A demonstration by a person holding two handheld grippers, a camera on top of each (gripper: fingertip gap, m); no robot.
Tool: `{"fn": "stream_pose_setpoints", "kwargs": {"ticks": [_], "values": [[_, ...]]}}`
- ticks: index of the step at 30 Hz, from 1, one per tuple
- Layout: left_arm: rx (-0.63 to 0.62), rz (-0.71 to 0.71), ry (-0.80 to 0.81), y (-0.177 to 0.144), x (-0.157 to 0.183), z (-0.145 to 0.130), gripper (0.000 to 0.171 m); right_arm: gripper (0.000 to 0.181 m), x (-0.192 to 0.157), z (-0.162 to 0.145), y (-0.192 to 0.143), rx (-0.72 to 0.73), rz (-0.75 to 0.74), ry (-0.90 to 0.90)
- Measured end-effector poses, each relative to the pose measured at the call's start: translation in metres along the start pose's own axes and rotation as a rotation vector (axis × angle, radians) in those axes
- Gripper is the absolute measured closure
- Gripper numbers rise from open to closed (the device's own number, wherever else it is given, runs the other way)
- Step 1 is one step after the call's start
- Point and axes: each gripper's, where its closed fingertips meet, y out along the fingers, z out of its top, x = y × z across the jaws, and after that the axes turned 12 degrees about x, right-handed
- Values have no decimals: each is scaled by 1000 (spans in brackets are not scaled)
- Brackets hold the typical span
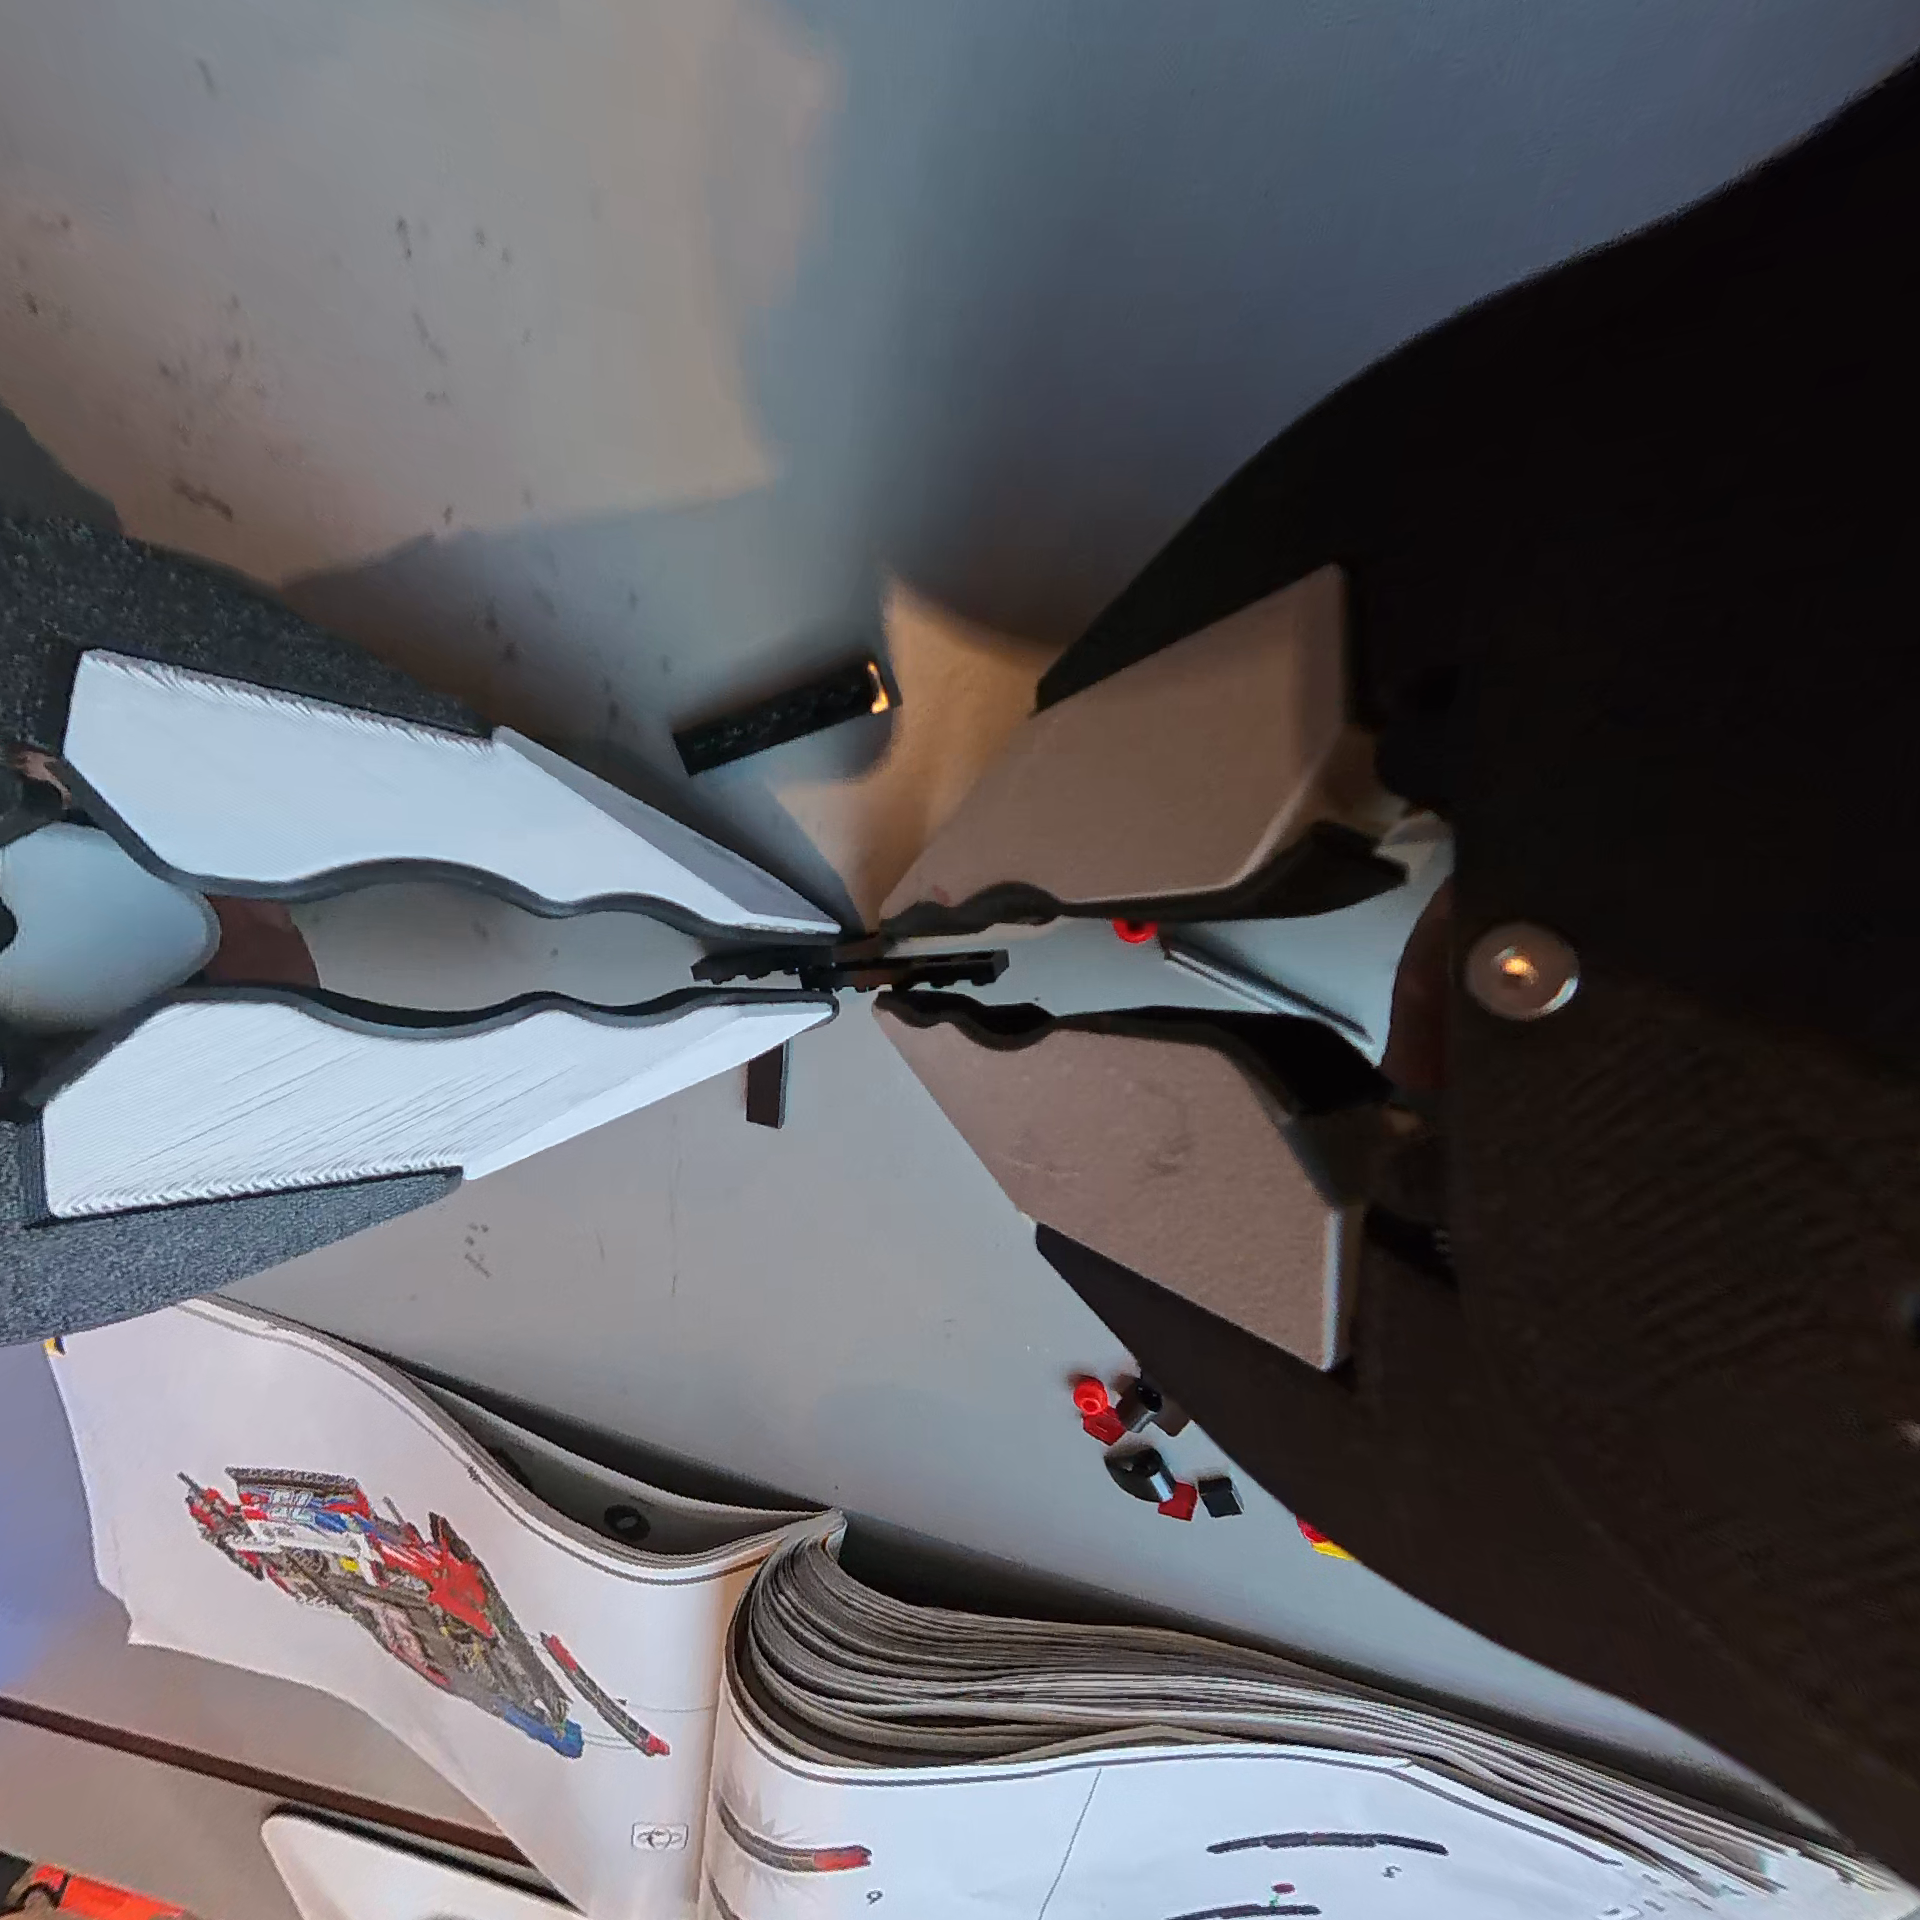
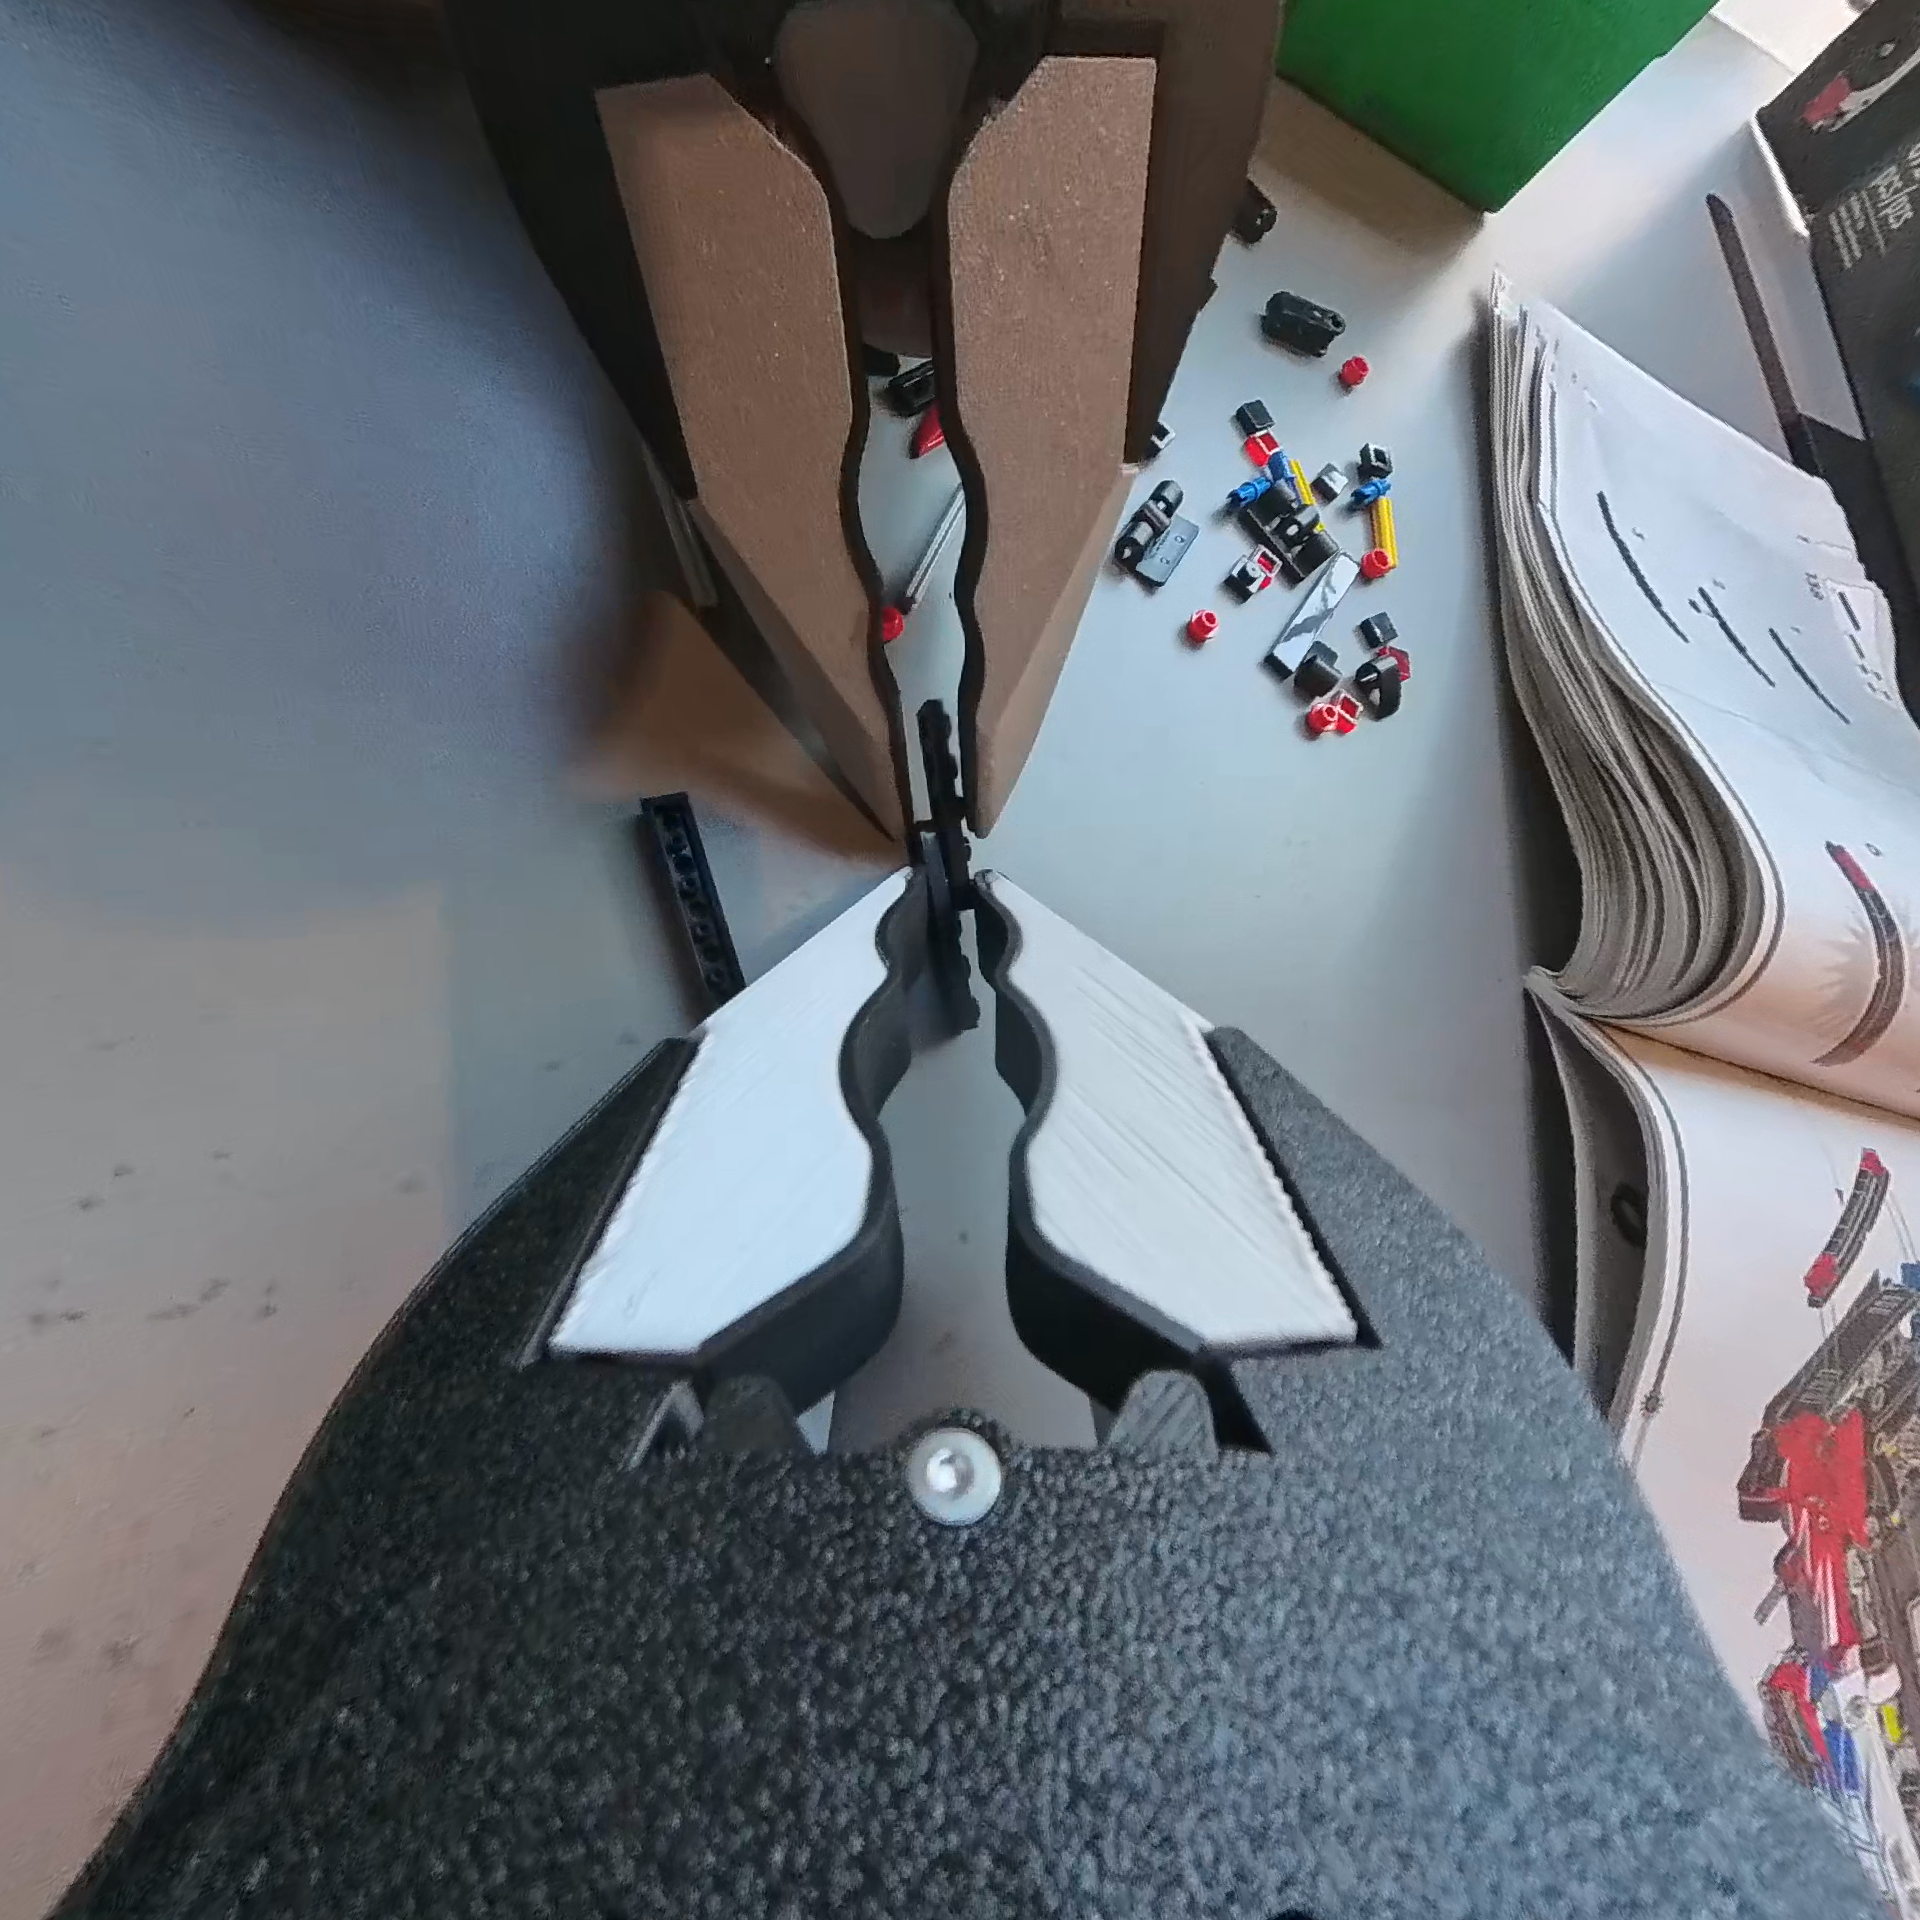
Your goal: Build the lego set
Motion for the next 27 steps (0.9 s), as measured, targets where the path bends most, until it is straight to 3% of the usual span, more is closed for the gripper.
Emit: {"fn": "stream_pose_setpoints", "kwargs": {"ticks": [9,20,27], "values": [[-2,38,35,1,0,1,165,174,0,-1,-1,-2,-2,31],[-4,-51,-100,1,2,-1,167,173,-2,-1,0,-2,11,-9],[10,-41,47,1,2,1,168,174,-2,-1,0,1,27,-53]]}}
